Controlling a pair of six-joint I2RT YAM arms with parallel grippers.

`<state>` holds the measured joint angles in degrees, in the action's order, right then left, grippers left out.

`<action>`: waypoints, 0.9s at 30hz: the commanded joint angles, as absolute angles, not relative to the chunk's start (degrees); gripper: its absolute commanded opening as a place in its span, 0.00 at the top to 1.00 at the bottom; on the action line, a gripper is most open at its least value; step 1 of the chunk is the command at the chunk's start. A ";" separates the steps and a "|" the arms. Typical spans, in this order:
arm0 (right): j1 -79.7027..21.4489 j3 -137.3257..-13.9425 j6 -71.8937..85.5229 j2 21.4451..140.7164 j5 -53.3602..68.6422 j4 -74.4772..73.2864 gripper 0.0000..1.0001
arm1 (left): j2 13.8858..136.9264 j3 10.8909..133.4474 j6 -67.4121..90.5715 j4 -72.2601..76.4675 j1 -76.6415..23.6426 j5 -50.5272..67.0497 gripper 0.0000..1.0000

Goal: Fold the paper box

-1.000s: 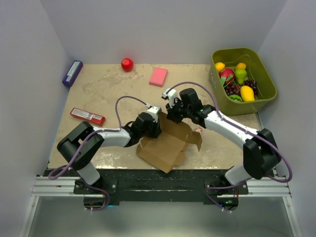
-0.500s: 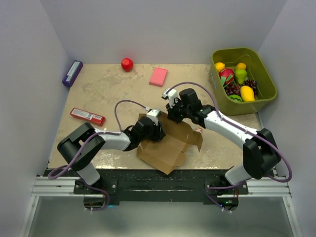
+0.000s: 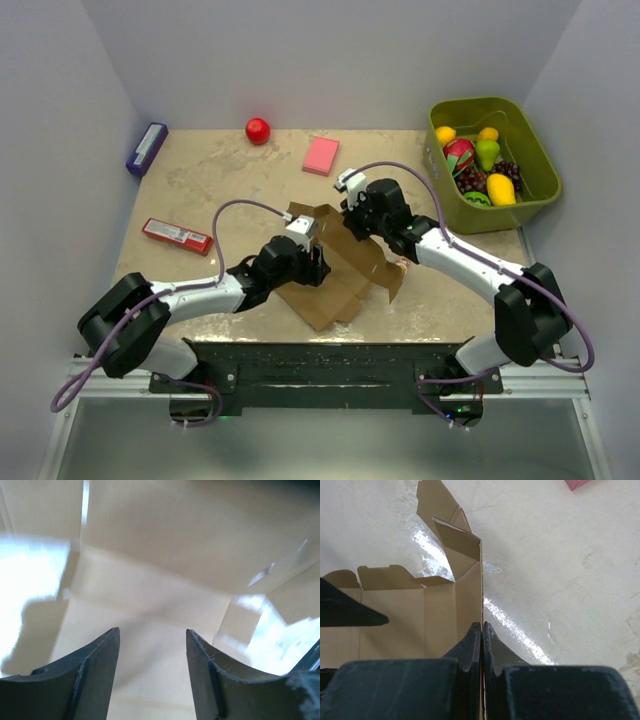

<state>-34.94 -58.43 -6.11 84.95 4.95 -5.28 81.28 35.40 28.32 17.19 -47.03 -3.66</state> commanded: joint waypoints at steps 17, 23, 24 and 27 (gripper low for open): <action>-42.71 -52.21 -1.94 84.72 -3.51 0.97 1.00 | 90.44 22.85 34.10 31.99 -47.46 3.34 0.65; -43.59 -51.50 -2.46 86.48 -9.84 0.70 1.00 | 89.74 22.59 34.37 32.35 -47.46 3.78 0.63; -43.68 -51.59 -2.81 86.40 -10.10 0.88 1.00 | 89.30 22.85 34.28 31.91 -47.46 3.87 0.62; -43.77 -51.77 -3.87 86.75 -10.02 1.49 1.00 | 86.49 24.77 34.10 29.02 -47.46 4.22 0.53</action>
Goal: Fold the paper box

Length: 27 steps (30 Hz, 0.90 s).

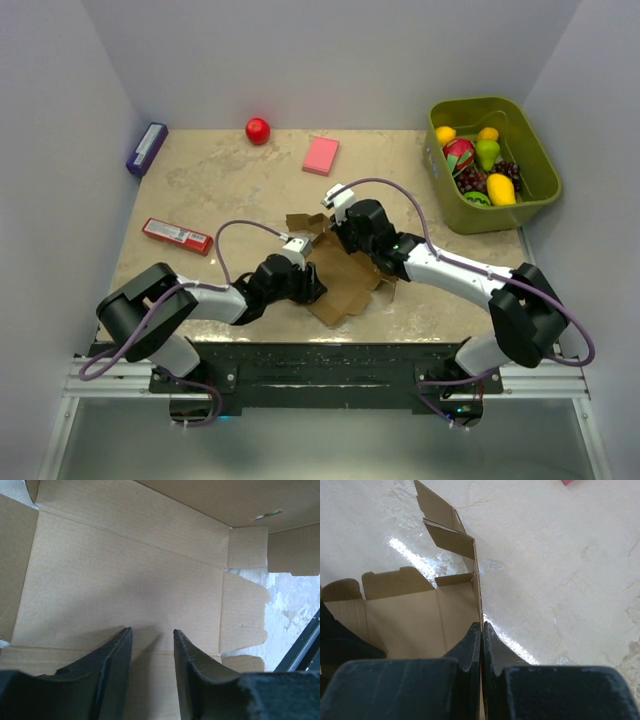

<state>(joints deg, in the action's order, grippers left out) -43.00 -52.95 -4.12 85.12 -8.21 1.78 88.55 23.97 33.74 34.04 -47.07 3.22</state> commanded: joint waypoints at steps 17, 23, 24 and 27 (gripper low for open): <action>-43.77 -52.56 -6.06 86.57 -8.09 1.50 1.00 | 76.90 43.05 14.81 13.53 -34.54 4.58 0.30; -43.68 -53.00 -6.33 86.57 -6.94 0.44 1.00 | 80.59 46.83 5.73 16.00 -34.37 4.84 0.22; -43.77 -53.09 -6.33 86.49 -6.77 0.35 1.00 | 81.81 47.54 5.10 15.56 -34.37 3.27 0.22; -43.77 -52.91 -6.50 86.13 -6.15 0.44 1.00 | 83.76 48.43 3.08 15.99 -34.28 3.33 0.21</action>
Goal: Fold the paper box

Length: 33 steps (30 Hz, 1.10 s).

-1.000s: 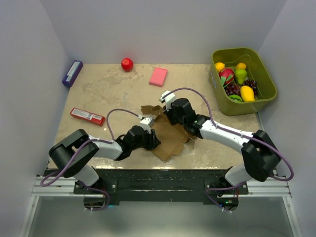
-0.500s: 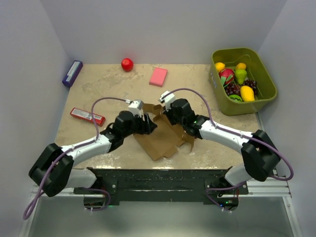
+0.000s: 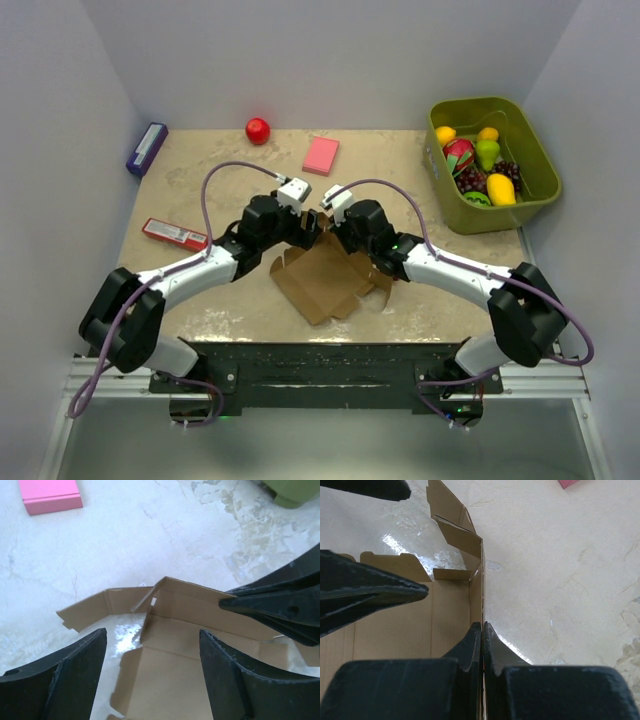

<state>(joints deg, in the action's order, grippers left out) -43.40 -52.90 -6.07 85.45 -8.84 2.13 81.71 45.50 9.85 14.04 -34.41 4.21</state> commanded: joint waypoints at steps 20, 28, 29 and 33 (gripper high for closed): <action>-43.77 -53.17 -6.33 86.40 -5.36 0.18 0.98 | 90.18 45.44 -2.11 27.51 -34.01 14.33 0.55; -43.68 -53.61 -6.24 86.40 -5.19 0.18 0.91 | 91.14 44.30 -2.46 28.91 -34.01 12.48 0.80; -43.68 -53.87 -6.07 86.31 -5.27 0.18 0.90 | 91.23 44.04 -2.46 29.70 -33.93 11.96 0.88; -43.77 -55.63 -4.49 85.43 -7.11 -2.80 0.77 | 91.14 43.07 -2.99 31.55 -34.10 9.85 1.00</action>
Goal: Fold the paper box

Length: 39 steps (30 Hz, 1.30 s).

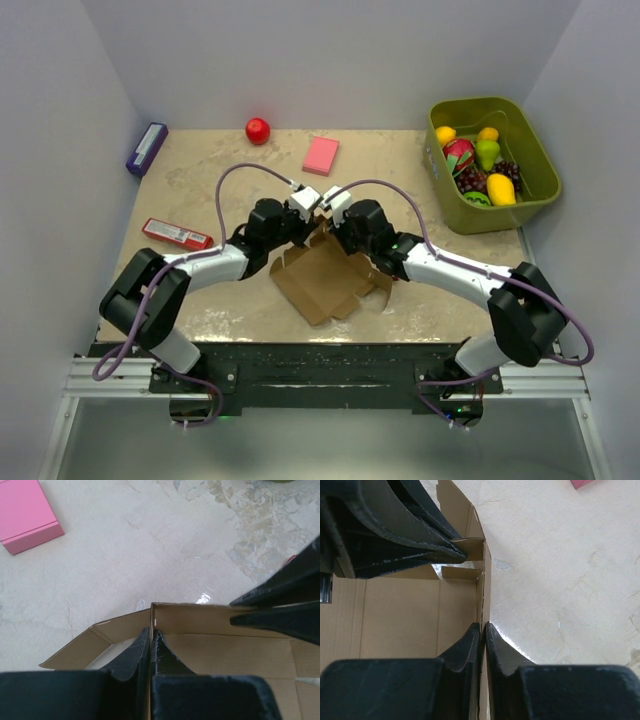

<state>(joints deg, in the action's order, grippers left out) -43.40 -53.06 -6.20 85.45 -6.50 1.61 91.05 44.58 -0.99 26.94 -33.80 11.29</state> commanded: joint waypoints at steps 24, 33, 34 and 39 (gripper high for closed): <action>-43.86 -38.86 72.13 72.33 -3.42 27.85 0.26 | 76.99 27.43 5.71 33.13 -39.99 -28.30 1.00; -43.77 -38.06 80.41 81.29 -9.05 34.10 0.26 | 75.85 22.07 4.22 40.60 -44.12 -31.73 1.00; -43.77 -38.06 80.94 81.91 -10.71 34.28 0.25 | 75.68 21.54 3.52 42.26 -44.30 -31.82 1.00; -43.07 -38.05 84.20 85.78 -13.09 34.98 0.25 | 74.88 18.90 1.15 46.93 -45.70 -32.52 1.00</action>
